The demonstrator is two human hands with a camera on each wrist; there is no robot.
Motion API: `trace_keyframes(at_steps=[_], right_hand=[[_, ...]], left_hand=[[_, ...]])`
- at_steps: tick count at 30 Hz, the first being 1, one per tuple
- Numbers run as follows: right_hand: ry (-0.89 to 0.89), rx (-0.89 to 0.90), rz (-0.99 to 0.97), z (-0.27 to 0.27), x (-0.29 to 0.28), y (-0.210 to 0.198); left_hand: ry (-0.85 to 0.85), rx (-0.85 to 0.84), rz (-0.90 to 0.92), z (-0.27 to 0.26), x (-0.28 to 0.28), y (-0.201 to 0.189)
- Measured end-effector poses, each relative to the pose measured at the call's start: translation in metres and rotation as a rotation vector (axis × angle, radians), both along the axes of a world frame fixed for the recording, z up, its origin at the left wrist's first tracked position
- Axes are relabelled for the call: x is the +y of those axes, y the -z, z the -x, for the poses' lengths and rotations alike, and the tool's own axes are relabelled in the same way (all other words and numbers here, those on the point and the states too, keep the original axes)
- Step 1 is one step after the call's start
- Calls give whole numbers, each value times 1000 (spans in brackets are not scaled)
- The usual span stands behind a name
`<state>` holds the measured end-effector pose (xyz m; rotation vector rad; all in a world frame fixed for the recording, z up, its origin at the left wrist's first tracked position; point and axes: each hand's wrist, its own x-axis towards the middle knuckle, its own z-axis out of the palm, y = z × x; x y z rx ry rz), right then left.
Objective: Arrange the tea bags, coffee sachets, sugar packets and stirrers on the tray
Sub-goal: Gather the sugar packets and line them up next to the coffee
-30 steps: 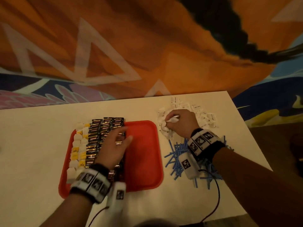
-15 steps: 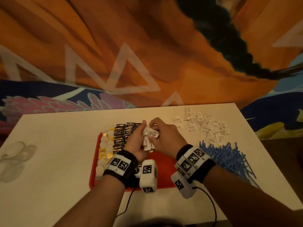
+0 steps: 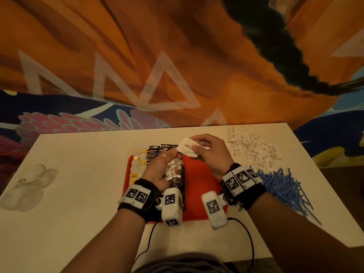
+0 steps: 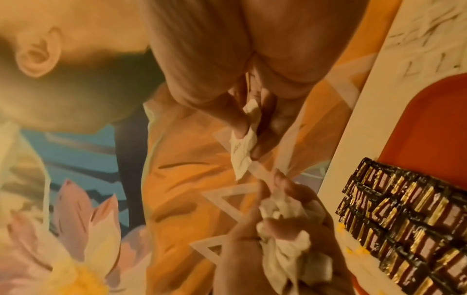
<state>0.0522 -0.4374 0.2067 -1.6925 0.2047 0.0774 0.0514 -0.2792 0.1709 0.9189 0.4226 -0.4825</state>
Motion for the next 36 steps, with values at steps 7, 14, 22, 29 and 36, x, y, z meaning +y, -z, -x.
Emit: trace_keyframes(at_steps=[7, 14, 22, 29, 36], right_hand=[[41, 80, -210, 0, 4, -5], [-16, 184, -212, 2, -6, -3], [36, 129, -182, -10, -16, 5], [-4, 169, -246, -19, -16, 20], [-160, 186, -77, -29, -27, 46]], left_hand=[[29, -243, -251, 14, -9, -4], [-37, -314, -457, 2, -10, -10], [82, -368, -598, -10, -10, -19], [101, -325, -604, -20, -9, -12], [53, -249, -583, -31, -8, 7]])
